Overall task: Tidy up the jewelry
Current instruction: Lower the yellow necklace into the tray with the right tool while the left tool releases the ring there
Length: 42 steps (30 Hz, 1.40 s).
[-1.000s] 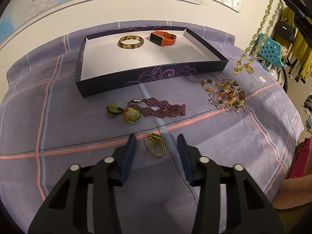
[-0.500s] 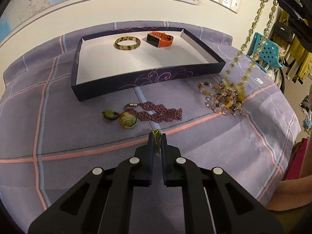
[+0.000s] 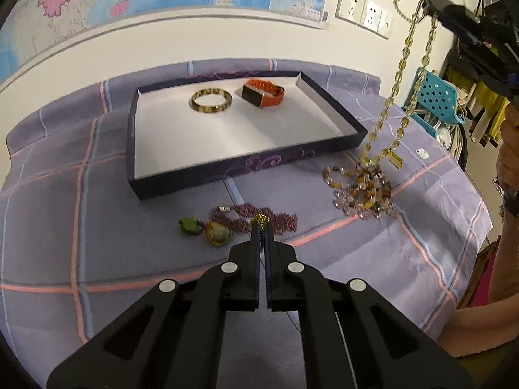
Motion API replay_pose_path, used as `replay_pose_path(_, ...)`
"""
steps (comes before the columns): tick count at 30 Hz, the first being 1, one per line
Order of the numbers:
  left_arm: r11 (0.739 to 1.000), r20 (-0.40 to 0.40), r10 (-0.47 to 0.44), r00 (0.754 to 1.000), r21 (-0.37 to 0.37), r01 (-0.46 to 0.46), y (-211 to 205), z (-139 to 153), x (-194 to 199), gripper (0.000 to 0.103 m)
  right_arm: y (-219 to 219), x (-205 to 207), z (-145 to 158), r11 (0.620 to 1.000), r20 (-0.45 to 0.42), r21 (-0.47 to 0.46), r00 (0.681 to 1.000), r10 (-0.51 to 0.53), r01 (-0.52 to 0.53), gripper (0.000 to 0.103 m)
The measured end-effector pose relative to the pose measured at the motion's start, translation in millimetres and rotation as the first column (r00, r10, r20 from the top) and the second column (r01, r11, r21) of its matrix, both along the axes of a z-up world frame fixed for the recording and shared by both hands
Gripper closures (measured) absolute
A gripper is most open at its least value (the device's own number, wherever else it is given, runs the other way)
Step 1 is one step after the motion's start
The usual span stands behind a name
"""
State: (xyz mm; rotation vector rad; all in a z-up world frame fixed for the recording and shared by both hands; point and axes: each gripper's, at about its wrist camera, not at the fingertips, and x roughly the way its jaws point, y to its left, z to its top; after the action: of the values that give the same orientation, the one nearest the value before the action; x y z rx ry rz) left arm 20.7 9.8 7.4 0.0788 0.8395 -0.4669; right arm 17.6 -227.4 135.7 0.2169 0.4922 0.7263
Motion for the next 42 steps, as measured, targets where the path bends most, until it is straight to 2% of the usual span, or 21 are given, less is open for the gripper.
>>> replay_pose_path(5, 1.0, 0.043, -0.004, 0.999, -0.01, 0.004, 1.3, 19.9, 10.4, 0.1, -3.0, 11.0, 5.3, 1.0, 0.007, 0.001, 1.0, -0.014, 0.014, 0.097)
replay_pose_path(11, 1.0, 0.095, 0.004, 0.995, 0.012, -0.005, -0.7, 39.7, 34.0, 0.1, -0.9, 33.4, 9.4, 0.999, 0.011, -0.013, 0.999, -0.039, 0.039, 0.097)
replay_pose_path(18, 1.0, 0.1, 0.024, 0.995, 0.004, -0.024, 1.2, 49.0, 72.1, 0.1, 3.3, 69.2, 5.8, 0.998, -0.01, -0.018, 0.998, -0.056, 0.055, 0.097)
replay_pose_path(31, 0.999, 0.033, 0.031, 0.999, 0.028, -0.032, -9.8, 26.3, 132.8, 0.1, 16.9, 131.6, -27.8, 0.997, -0.099, -0.042, 0.993, -0.066, 0.062, 0.097)
replay_pose_path(42, 0.998, -0.039, 0.05, 0.998, 0.047, -0.049, -15.1, -1.4, 160.1, 0.1, 9.2, 147.9, -62.5, 0.985, -0.14, -0.147, 0.984, -0.108, 0.087, 0.097)
